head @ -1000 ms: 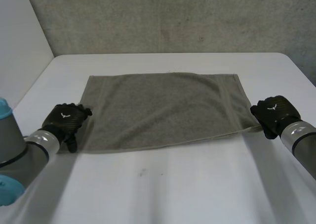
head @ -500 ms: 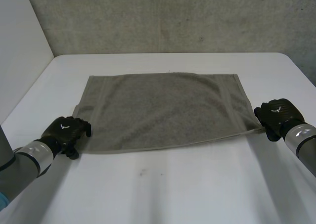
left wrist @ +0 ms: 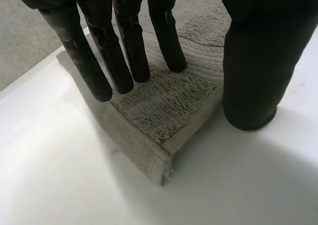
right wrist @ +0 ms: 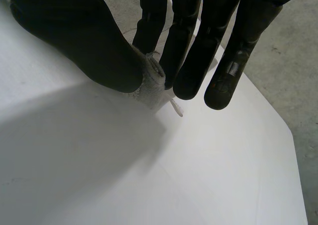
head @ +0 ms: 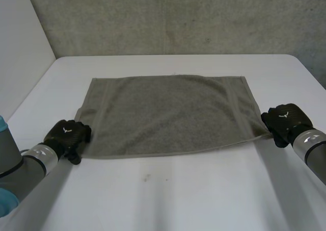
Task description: Fold the towel.
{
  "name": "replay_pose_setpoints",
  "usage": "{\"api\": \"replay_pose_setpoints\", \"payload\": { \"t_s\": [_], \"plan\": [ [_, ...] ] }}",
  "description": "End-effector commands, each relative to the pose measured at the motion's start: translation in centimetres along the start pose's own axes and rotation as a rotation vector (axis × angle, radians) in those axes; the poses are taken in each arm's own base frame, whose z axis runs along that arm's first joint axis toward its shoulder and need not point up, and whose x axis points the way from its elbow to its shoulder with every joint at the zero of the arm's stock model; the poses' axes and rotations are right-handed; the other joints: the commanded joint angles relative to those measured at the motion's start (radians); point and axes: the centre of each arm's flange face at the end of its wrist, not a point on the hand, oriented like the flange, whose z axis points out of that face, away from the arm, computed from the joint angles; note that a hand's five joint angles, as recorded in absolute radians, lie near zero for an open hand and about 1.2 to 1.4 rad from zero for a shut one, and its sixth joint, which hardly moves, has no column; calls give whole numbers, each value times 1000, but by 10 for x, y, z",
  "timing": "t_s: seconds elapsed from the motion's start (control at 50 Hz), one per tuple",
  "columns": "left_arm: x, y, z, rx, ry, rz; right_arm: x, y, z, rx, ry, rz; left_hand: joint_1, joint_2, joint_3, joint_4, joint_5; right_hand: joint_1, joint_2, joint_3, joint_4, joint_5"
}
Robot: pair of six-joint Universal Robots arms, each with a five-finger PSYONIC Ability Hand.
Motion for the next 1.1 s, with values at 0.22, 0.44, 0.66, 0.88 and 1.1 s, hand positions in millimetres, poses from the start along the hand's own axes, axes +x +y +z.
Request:
{"api": "replay_pose_setpoints", "payload": {
  "t_s": [0.22, 0.44, 0.66, 0.88, 1.1],
  "plan": [
    [-4, -11, 7, 38, -9, 16, -1, 1, 0, -5, -5, 1, 129, 129, 130, 129, 161, 425, 218, 206, 202, 222],
    [-5, -12, 10, 44, -8, 18, -4, 4, 2, -13, -14, 3, 275, 275, 276, 275, 307, 425, 218, 206, 202, 222],
    [-5, -21, -3, 38, -49, 32, 0, 2, 0, -8, -2, -5, 695, 696, 696, 695, 727, 425, 218, 206, 202, 222],
    [5, -44, -65, -62, -76, 25, 10, -22, -42, -76, -52, -83, 695, 696, 696, 695, 727, 425, 218, 206, 202, 222],
    [22, -60, -127, -159, 53, 19, 10, -10, -118, -357, -275, -289, 695, 696, 696, 695, 727, 425, 218, 206, 202, 222]
  ]
}}
